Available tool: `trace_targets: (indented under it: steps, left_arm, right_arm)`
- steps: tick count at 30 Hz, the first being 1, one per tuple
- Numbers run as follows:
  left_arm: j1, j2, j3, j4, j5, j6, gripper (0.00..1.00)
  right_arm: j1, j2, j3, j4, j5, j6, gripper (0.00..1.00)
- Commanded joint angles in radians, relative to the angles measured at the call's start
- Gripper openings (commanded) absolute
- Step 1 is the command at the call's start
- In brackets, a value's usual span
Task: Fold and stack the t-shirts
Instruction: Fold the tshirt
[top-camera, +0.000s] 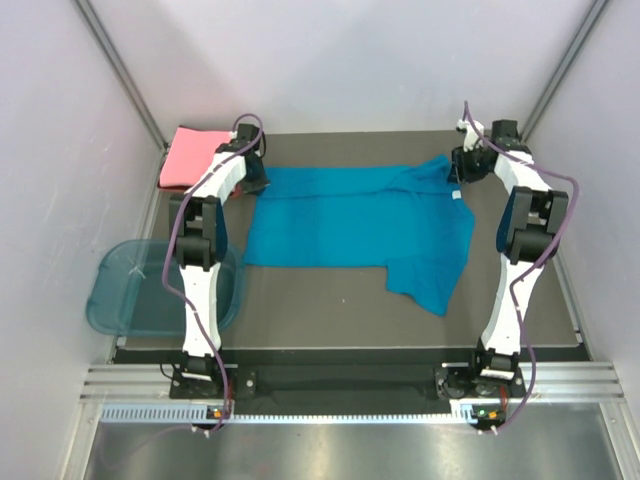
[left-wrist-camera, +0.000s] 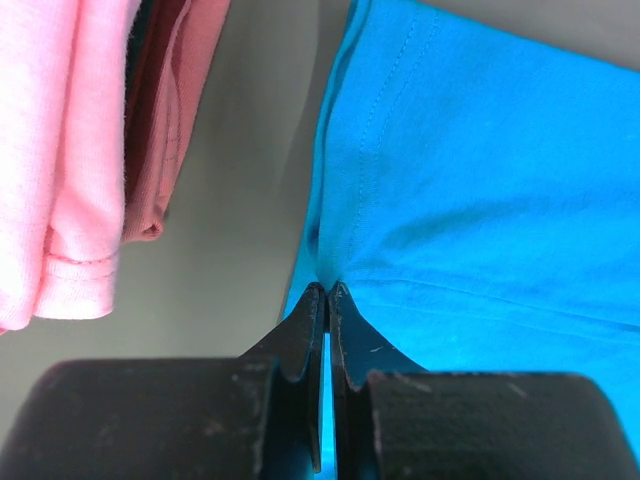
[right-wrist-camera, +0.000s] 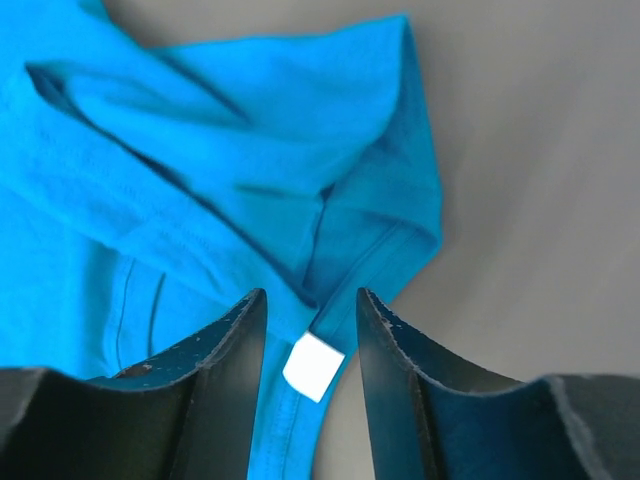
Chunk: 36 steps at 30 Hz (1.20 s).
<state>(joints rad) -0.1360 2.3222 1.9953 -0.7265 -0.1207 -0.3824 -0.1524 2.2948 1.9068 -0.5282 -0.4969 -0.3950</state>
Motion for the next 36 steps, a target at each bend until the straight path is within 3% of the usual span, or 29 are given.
trace_targets:
  steps: [1, 11, 17, 20, 28, 36]
  left_arm:
    - [0.003, -0.006, 0.022, 0.004, 0.006, 0.000, 0.04]
    - [-0.004, -0.004, 0.028, 0.010, 0.016, -0.004, 0.04]
    - [-0.004, -0.011, 0.030, 0.012, 0.019, -0.006, 0.04]
    - [-0.005, -0.011, 0.031, 0.013, 0.027, -0.009, 0.04]
    - [-0.011, -0.011, 0.028, 0.015, 0.023, -0.010, 0.04]
    - [-0.014, -0.014, 0.028, 0.010, 0.016, -0.007, 0.03]
  right_arm:
    - [0.011, 0.006, 0.034, -0.067, -0.005, -0.045, 0.41]
    - [0.020, -0.017, -0.008, -0.075, -0.014, -0.062, 0.29]
    - [0.025, -0.034, -0.038, -0.075, -0.003, -0.076, 0.30]
    - [0.030, -0.021, -0.025, -0.085, 0.009, -0.074, 0.36]
    - [0.048, 0.002, 0.011, -0.099, 0.058, -0.073, 0.33]
    - [0.050, -0.017, 0.006, -0.023, 0.021, -0.042, 0.37]
